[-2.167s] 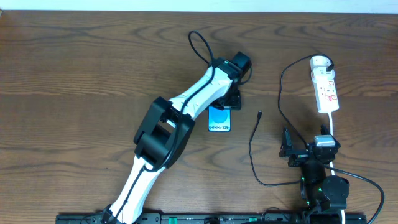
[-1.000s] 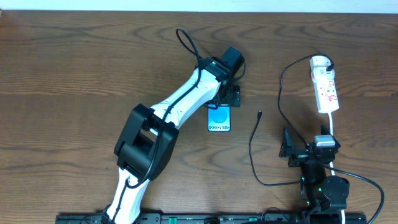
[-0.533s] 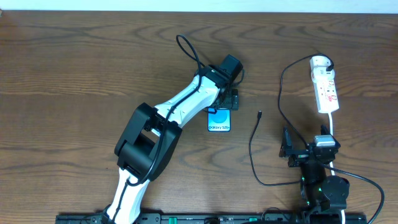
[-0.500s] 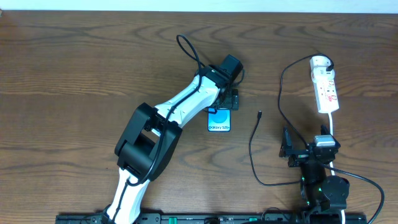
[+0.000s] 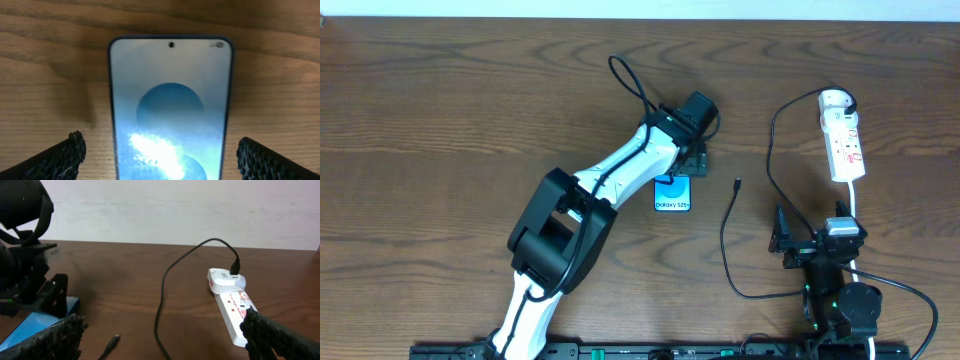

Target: Plug charger to phone and switch on socket

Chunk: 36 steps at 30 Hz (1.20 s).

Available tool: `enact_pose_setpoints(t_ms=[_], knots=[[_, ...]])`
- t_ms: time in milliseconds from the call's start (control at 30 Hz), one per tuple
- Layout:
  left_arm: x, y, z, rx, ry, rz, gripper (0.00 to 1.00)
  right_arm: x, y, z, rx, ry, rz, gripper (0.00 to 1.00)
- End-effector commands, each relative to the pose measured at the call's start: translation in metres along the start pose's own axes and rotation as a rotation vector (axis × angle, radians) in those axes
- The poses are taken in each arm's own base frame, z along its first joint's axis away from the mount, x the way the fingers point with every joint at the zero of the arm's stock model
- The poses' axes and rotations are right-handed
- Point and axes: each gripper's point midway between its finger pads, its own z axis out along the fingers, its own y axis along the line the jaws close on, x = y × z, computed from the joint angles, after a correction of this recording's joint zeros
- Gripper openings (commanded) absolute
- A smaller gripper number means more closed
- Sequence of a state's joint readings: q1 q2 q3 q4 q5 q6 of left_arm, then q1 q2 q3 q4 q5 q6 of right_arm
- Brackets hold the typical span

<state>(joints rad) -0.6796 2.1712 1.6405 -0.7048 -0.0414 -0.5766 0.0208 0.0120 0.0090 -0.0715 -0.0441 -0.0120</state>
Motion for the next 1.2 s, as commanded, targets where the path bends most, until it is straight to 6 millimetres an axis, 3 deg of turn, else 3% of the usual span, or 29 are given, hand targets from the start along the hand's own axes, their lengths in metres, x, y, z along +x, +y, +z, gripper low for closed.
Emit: enact_pose_setpoints(t_ms=[0, 500, 633, 867, 1167], knots=[[-0.001, 0.003, 0.001, -0.026, -0.02, -0.002, 0.98, 0.001, 0.0, 0.0, 0.003, 0.001, -0.012, 0.99], [-0.008, -0.009, -0.026, 0.004, 0.012, 0.012, 0.98, 0.001, 0.0, 0.0, 0.003, 0.001, -0.012, 0.99], [-0.003, -0.01, -0.018, -0.003, 0.028, 0.026, 0.98, 0.001, 0.0, 0.0, 0.003, 0.001, -0.012, 0.99], [0.011, -0.006, 0.011, -0.04, 0.088, 0.034, 0.98, 0.001, 0.0, 0.0, 0.003, 0.001, -0.012, 0.99], [0.011, -0.01, 0.022, -0.024, 0.094, 0.043, 0.98, 0.001, 0.0, 0.0, 0.003, 0.001, -0.012, 0.99]])
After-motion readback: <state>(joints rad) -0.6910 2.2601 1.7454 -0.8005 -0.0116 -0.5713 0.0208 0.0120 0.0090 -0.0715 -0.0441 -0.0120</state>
